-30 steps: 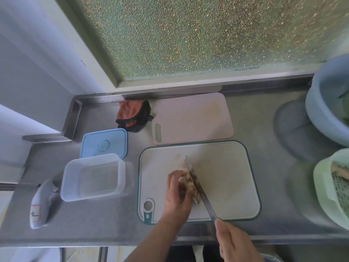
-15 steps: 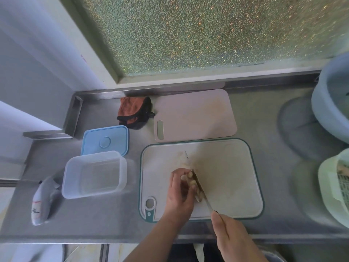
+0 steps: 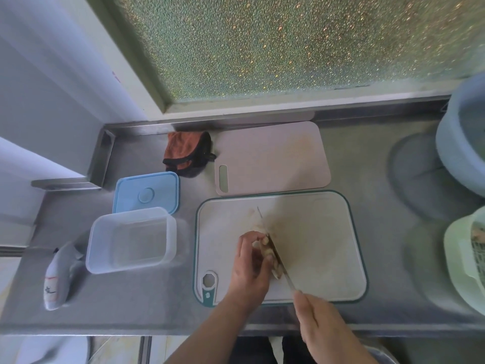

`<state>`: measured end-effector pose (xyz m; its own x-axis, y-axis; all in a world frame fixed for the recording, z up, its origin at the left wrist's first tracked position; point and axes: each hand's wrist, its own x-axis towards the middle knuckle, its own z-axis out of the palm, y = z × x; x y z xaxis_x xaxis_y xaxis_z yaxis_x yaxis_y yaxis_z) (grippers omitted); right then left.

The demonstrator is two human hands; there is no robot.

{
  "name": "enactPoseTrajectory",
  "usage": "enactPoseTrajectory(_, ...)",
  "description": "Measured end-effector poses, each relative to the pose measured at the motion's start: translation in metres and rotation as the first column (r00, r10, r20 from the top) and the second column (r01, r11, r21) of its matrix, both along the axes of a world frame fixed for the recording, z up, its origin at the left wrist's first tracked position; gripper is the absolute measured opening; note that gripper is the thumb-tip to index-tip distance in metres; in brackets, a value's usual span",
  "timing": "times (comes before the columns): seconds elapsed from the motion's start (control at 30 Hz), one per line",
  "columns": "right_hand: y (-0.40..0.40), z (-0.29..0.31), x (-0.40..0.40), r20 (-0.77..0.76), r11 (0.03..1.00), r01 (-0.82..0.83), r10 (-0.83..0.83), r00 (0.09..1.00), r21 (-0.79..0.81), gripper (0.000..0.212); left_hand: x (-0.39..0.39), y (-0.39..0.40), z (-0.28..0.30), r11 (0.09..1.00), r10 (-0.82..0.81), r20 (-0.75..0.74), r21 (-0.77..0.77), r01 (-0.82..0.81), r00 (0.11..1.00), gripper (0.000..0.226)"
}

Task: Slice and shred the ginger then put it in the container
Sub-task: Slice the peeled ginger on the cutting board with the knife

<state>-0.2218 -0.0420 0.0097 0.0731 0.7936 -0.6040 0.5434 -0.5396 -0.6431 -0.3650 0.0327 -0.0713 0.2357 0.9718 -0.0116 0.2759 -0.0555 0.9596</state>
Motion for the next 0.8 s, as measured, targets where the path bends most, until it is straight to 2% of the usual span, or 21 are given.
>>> enactPoseTrajectory(0.07, 0.009, -0.001, -0.003, -0.03, 0.997, 0.004, -0.002, 1.0, 0.074, 0.051, 0.001, 0.001, 0.0, 0.999, 0.011, -0.02, -0.044, -0.012, 1.0, 0.029)
enactPoseTrajectory(0.17, -0.002, -0.004, -0.002, 0.01, 0.988, 0.059, -0.061, 0.998, 0.146, 0.062, 0.001, -0.001, -0.003, 0.998, -0.002, 0.001, -0.07, 0.002, 1.0, 0.028)
enactPoseTrajectory(0.23, -0.008, 0.0, -0.005, 0.034, 0.993, 0.084, -0.087, 0.996, 0.087, 0.065, 0.001, -0.001, -0.002, 0.997, 0.011, -0.001, -0.076, -0.011, 1.0, 0.03)
enactPoseTrajectory(0.27, -0.006, 0.0, -0.006, 0.045, 0.996, 0.065, -0.068, 0.997, 0.065, 0.058, 0.0, -0.001, -0.003, 0.997, 0.012, 0.0, -0.071, -0.012, 1.0, 0.03)
enactPoseTrajectory(0.4, 0.016, -0.014, -0.007, -0.016, 0.997, -0.009, 0.01, 1.0, 0.075, 0.05, 0.002, 0.0, -0.002, 0.996, 0.02, -0.019, -0.082, -0.021, 1.0, 0.031)
enactPoseTrajectory(0.57, -0.016, -0.022, -0.003, 0.045, 0.993, 0.112, -0.113, 0.993, 0.039, 0.039, 0.0, 0.0, -0.006, 0.994, 0.02, -0.005, -0.105, -0.02, 1.0, 0.027)
enactPoseTrajectory(0.8, 0.007, -0.034, 0.003, -0.064, 0.997, 0.041, -0.037, 0.997, 0.062, 0.05, 0.001, -0.004, -0.003, 0.99, 0.035, -0.006, -0.136, -0.035, 0.999, 0.028)
